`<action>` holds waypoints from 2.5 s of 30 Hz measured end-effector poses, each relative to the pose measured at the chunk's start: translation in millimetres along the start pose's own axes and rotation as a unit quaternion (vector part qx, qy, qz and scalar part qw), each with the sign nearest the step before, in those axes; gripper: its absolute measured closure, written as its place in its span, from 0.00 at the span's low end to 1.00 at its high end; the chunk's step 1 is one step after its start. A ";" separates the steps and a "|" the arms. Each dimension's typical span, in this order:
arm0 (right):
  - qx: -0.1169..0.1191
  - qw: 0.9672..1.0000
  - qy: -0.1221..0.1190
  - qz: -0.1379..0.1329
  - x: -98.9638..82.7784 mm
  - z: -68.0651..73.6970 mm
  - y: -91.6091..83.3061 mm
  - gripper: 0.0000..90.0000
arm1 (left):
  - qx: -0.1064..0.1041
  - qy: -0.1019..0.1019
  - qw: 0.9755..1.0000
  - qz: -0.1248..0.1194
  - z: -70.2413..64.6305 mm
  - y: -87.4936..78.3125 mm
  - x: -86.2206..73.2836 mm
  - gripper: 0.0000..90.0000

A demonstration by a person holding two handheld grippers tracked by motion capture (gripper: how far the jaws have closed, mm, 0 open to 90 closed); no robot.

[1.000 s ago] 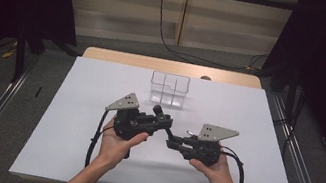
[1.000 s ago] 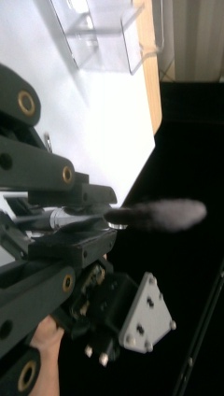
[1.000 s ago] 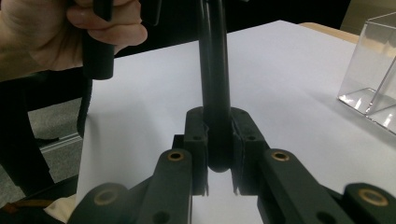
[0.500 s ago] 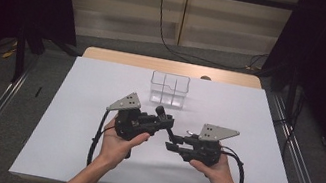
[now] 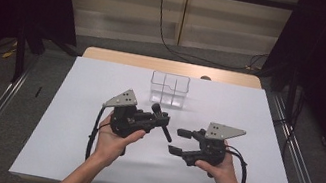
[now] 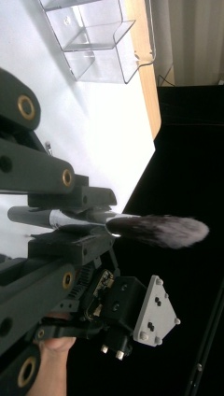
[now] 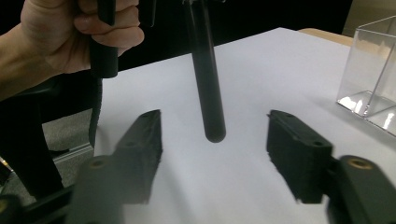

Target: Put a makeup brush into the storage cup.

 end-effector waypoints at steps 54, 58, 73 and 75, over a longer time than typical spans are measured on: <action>0.017 1.000 -0.012 0.005 31.6 3.7 35.4 0.03 | 0.034 0.035 0.994 0.095 9.8 -16.4 7.4 0.89; 0.021 1.000 -0.016 0.012 33.4 6.6 41.9 0.04 | 0.034 0.035 0.994 0.093 10.5 -16.7 7.2 0.89; 0.038 0.999 -0.003 0.009 29.9 5.2 51.0 0.54 | 0.033 0.033 0.994 0.102 11.3 -10.8 2.1 0.89; 0.039 0.999 -0.003 0.009 29.6 5.4 50.8 0.56 | 0.033 0.031 0.994 0.102 11.4 -10.1 1.4 0.89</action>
Point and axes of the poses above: each handheld gripper's, and its own axes: y roughly forward along the jaws, x roughly out of its top, z roughly to its left, the point moved 5 cm from there along y, roughly forward along the jaws, and after that the axes turned 10 degrees about -y, right-handed, at the moved point
